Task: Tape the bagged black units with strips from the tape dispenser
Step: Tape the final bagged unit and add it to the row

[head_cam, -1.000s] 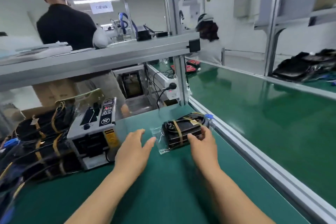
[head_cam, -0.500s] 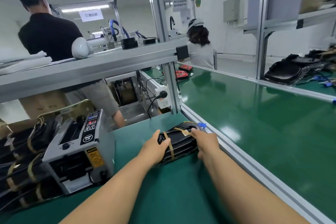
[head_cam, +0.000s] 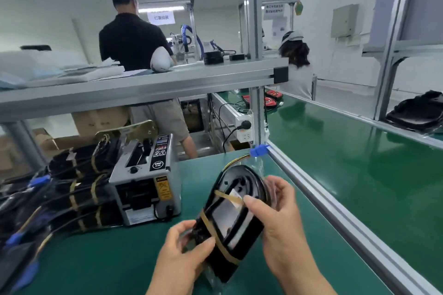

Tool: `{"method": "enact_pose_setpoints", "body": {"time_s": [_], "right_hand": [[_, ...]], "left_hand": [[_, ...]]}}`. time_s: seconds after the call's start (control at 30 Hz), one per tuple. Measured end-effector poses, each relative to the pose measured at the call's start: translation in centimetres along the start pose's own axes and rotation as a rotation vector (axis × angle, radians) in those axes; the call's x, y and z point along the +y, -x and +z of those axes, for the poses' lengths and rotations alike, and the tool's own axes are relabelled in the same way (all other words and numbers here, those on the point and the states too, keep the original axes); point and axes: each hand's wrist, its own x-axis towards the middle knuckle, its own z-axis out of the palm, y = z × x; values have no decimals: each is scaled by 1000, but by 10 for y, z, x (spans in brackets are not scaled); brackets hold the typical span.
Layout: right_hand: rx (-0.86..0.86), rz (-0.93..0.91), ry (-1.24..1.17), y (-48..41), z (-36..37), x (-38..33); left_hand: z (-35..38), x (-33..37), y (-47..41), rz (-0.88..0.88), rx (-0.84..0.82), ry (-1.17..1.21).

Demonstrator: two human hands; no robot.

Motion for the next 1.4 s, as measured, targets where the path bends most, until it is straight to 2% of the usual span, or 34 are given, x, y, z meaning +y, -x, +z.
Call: {"method": "enact_pose_setpoints", "body": {"time_s": [0.1,0.2,0.33,0.47,0.57,0.67,0.77,0.9,1.07,1.23,1.4], "right_hand": [[-134,56,54,37,27,10],[-230,60,219,58,47,19],[-407,-4,358,70,63,14],[-528,-19,434,69,69,12],[-533,-22,426,66,66,14],[-561,-5,400,65,66,16],[-600,-3,417,67,67,18],[-618,-15,404,67,67,18],[-621,-2,384,63,64,19],[-601,21,360,53,63,22],[-572,-35,425,53,61,26]], "left_hand": [[-30,-10,42,47,149,-56],[-54,-19,62,95,218,-54],[-84,-18,66,63,157,-155],[-107,-9,60,60,63,-399],[-117,2,55,221,164,-526],[-113,25,52,486,243,-487],[-99,48,47,649,185,-475],[-85,61,42,749,113,-372],[-83,54,50,914,108,-272],[-78,38,57,1144,-82,-382],[-69,36,58,1277,-46,-531]]}}
